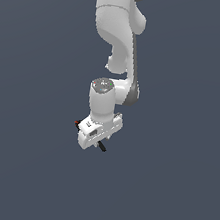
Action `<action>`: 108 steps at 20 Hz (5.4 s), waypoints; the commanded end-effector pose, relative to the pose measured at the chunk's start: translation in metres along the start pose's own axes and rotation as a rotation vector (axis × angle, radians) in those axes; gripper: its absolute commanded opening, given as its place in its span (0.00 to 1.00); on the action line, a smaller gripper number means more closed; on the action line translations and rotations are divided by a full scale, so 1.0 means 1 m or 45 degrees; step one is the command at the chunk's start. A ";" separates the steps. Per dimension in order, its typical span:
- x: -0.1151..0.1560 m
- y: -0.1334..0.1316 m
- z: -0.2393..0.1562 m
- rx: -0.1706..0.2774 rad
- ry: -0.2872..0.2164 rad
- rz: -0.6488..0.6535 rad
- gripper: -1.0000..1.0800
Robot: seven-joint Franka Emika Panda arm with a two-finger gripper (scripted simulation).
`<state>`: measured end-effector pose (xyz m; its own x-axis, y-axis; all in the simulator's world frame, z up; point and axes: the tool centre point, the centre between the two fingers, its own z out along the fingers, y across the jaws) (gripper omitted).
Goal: Pick up the object and move it to a goal position.
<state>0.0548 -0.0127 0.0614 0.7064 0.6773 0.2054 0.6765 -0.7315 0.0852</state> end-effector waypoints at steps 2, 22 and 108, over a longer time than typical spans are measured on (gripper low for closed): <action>0.000 0.000 0.007 -0.002 0.019 -0.052 0.62; 0.001 -0.001 0.040 -0.005 0.031 -0.090 0.62; 0.299 -0.034 -0.195 -1.212 0.442 0.518 0.00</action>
<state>0.2008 0.1966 0.3032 0.6475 0.4266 0.6314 -0.1161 -0.7637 0.6350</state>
